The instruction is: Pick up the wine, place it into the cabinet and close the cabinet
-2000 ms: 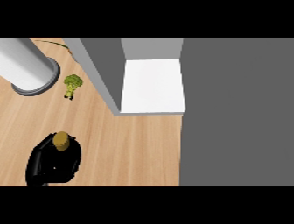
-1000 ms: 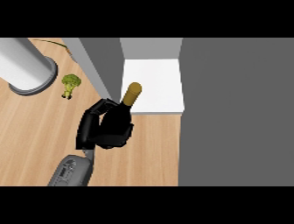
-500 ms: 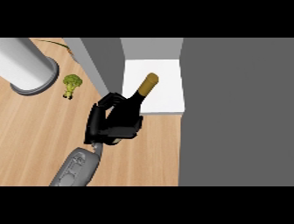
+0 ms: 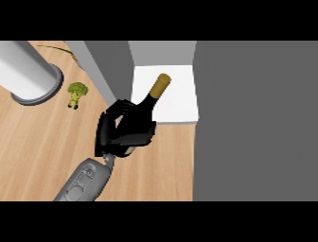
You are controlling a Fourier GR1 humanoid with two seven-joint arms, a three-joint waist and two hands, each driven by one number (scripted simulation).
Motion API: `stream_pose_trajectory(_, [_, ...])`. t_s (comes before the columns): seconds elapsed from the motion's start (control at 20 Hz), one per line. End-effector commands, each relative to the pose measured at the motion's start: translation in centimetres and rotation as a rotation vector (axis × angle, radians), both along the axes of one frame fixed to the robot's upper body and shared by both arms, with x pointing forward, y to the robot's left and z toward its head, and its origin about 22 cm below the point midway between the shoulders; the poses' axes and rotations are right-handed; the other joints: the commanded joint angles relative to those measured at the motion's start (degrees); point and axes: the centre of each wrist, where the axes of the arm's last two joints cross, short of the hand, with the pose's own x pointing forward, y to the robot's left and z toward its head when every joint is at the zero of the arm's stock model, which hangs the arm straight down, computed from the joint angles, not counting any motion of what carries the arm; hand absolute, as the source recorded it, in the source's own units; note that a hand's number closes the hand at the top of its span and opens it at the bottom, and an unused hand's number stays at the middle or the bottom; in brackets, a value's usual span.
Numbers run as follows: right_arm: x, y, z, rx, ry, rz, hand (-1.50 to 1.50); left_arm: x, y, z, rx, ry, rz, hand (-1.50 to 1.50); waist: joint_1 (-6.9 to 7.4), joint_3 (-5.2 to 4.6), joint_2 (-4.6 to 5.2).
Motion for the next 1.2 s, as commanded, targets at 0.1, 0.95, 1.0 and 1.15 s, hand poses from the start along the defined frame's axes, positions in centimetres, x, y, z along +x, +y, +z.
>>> stream_pose_trajectory(0.1, [-0.7,0.1,1.5,0.027,-0.045,0.039,-1.50,3.4,-5.8,2.7,0.075,0.013,-0.060,1.50,-3.15,-0.56,1.36])
stream_pose_trajectory(0.95, [-1.5,-0.5,1.4,0.042,-0.049,0.067,-1.50,6.2,-3.9,0.5,0.165,0.130,0.076,1.50,-3.90,-0.68,1.81])
stream_pose_trajectory(1.0, [-2.4,-0.6,1.2,0.042,-0.043,0.077,-1.50,7.0,-3.5,1.2,0.121,0.145,0.094,1.50,-4.17,-0.66,1.66])
stream_pose_trajectory(1.15, [-1.8,-0.4,1.5,0.033,-0.048,0.052,-1.50,8.0,-3.0,0.8,0.129,0.102,0.096,1.50,-3.74,-0.75,2.07])
